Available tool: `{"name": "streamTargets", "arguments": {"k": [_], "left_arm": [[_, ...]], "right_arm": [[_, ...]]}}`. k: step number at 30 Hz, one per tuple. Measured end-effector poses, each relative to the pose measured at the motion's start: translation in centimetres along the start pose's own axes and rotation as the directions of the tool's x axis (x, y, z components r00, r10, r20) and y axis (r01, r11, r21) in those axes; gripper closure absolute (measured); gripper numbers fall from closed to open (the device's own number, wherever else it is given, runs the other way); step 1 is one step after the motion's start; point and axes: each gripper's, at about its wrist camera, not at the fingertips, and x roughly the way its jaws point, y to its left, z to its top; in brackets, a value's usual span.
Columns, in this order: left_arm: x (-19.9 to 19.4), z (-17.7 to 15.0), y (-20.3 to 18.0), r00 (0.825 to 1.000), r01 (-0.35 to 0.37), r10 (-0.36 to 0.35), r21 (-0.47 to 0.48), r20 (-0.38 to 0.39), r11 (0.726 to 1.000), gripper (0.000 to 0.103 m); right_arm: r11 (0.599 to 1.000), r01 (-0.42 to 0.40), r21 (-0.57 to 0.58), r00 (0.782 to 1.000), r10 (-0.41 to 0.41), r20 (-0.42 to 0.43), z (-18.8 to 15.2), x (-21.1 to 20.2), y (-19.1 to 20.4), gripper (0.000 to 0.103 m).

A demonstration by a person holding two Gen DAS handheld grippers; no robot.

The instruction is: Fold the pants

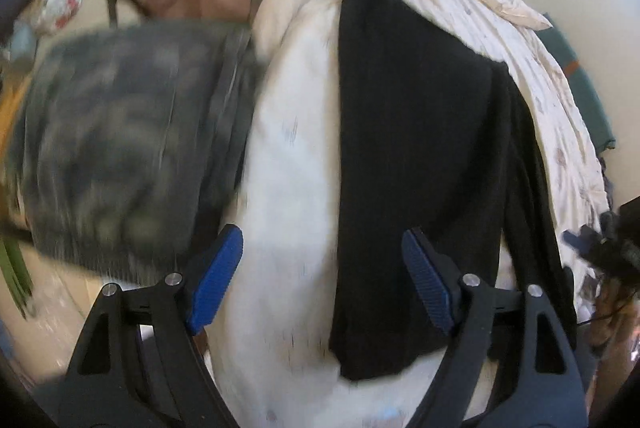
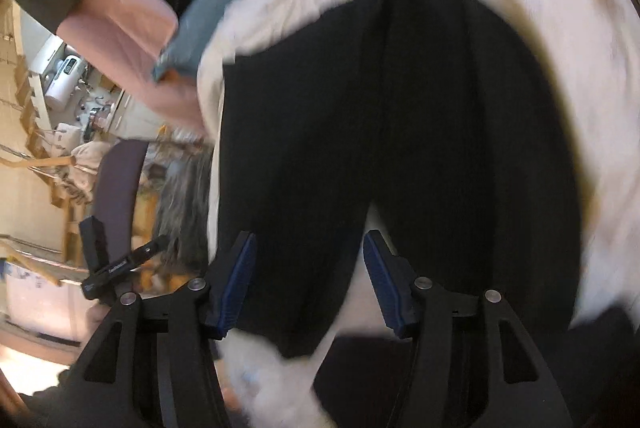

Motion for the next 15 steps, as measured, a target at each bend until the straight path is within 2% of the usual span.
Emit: {"name": "streamTargets", "arguments": {"k": [4, 8, 12, 13, 15], "left_arm": [[-0.2, -3.1, 0.2, 1.0, -0.027, 0.027, 0.006, 0.009, 1.0, 0.024], [0.0, -4.7, 0.3, 0.999, 0.035, -0.035, -0.018, 0.021, 0.999, 0.024], [0.5, -6.0, -0.1, 0.998, 0.067, -0.067, 0.015, 0.007, 0.998, 0.024], [0.4, -6.0, -0.5, 0.997, 0.075, -0.076, 0.03, 0.009, 0.997, 0.024], [-0.2, -6.1, -1.3, 0.995, 0.088, -0.09, 0.067, 0.035, 0.994, 0.024]], "right_arm": [[1.0, -0.009, 0.008, 0.999, 0.009, -0.051, -3.5, 2.7, 0.5, 0.045], [1.0, 0.0, -0.001, 0.997, 0.0, -0.079, -5.1, 5.2, 1.1, 0.045], [0.999, -0.001, -0.036, 0.993, -0.003, -0.119, -6.1, 7.5, 1.6, 0.046], [0.999, 0.009, -0.041, 0.991, -0.015, -0.132, -6.1, 8.2, 1.4, 0.047], [0.994, 0.085, -0.066, 0.984, -0.094, -0.151, -6.4, 9.1, 0.7, 0.052]]}}
